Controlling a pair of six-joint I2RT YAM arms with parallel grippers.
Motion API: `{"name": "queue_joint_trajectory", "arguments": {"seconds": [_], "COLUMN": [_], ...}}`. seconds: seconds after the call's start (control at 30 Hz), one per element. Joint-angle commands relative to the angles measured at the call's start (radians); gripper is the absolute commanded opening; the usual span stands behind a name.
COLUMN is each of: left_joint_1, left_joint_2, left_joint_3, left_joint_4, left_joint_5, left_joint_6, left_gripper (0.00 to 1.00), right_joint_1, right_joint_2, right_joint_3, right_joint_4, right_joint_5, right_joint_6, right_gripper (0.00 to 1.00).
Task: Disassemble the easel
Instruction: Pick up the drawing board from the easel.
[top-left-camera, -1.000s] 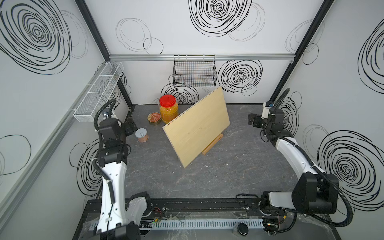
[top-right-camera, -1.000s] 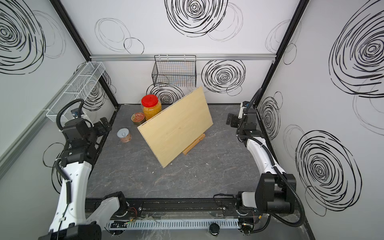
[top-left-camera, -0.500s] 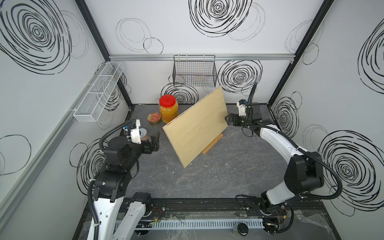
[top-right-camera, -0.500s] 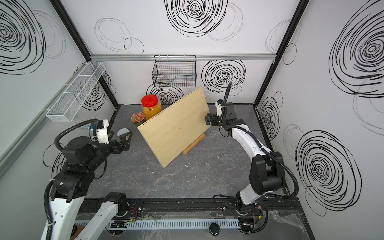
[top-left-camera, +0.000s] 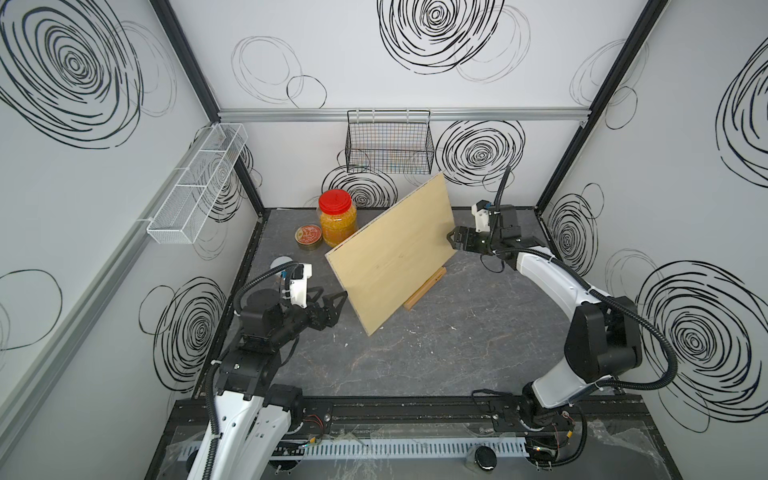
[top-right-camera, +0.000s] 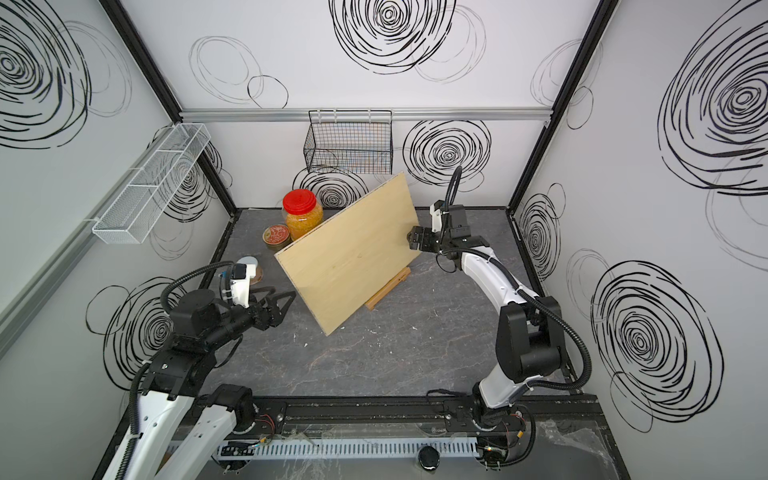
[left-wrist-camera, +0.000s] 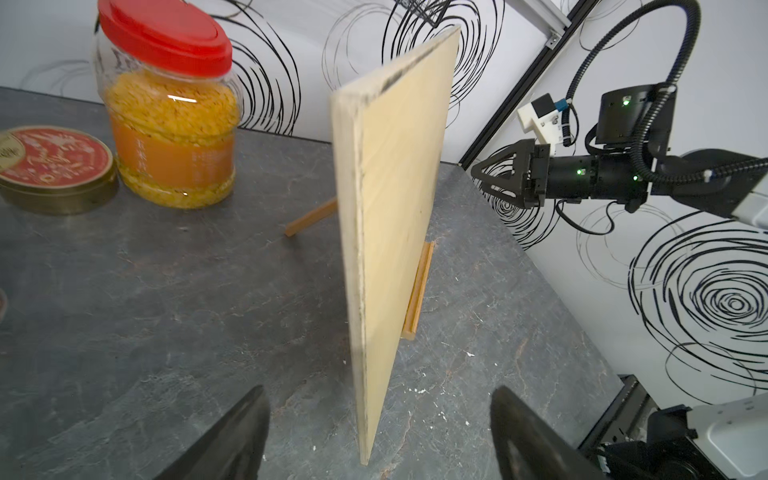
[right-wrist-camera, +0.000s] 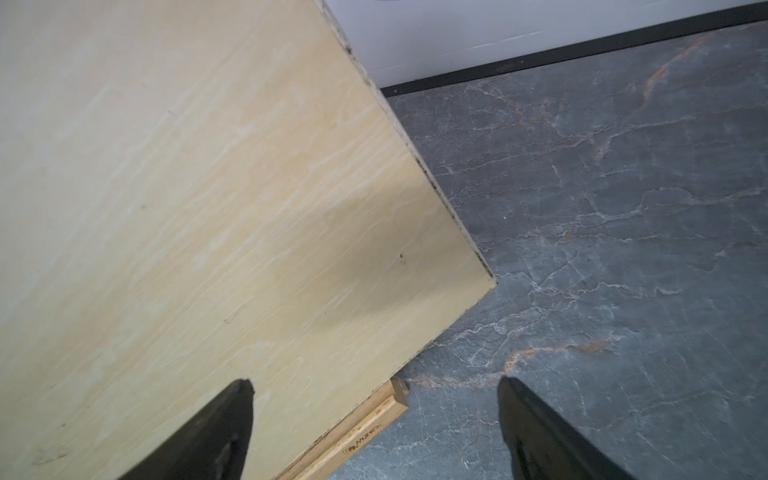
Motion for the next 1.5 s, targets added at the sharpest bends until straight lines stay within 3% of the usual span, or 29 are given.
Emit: {"name": "queue_joint_trajectory", "arguments": {"seconds": [0.0,0.13,0.3,0.47,0.8,1.13,1.27,1.47], "left_joint_1": [-0.029,-0.033,-0.034,-0.037,-0.042,-0.069,-0.071,-0.071], "left_joint_2": [-0.011,-0.018,-0.030,0.028,0.108,0.185,0.236,0.252], "left_joint_3": [-0.025,-0.086,-0.209,-0.280,-0.313,-0.329,-0.296,-0.293], "left_joint_4": [0.162,0.248,0.499,0.689,0.837,0.972,0.951,0.954], "left_joint_5": [0.003,-0.014,-0.029,-0.017,0.063,0.107,0.160,0.155], "left_joint_6": [-0.037,-0.039,-0.164,-0.235,-0.165,-0.121,-0.091,-0.053], "left_gripper": [0.85,0.85,0.71,0.68,0.54,0.51,0.51,0.38], "right_joint_1": [0.007,0.001,-0.009,-0.015,-0.021,-0.022,-0.019,-0.013], "right_joint_2": [0.005,0.012,0.009,0.005,0.003,-0.005,-0.004,-0.009], "right_joint_3": [-0.007,-0.020,-0.051,-0.053,-0.080,-0.110,-0.116,-0.122], "right_joint_4": [-0.002,0.006,0.032,0.028,0.031,0.047,0.053,0.051], "right_joint_5": [-0.022,-0.051,-0.089,-0.100,-0.117,-0.141,-0.153,-0.155], "right_joint_6": [0.036,0.071,0.109,0.116,0.120,0.136,0.143,0.143], "right_gripper": [0.94,0.95,0.95,0.95,0.95,0.94,0.93,0.93]}}
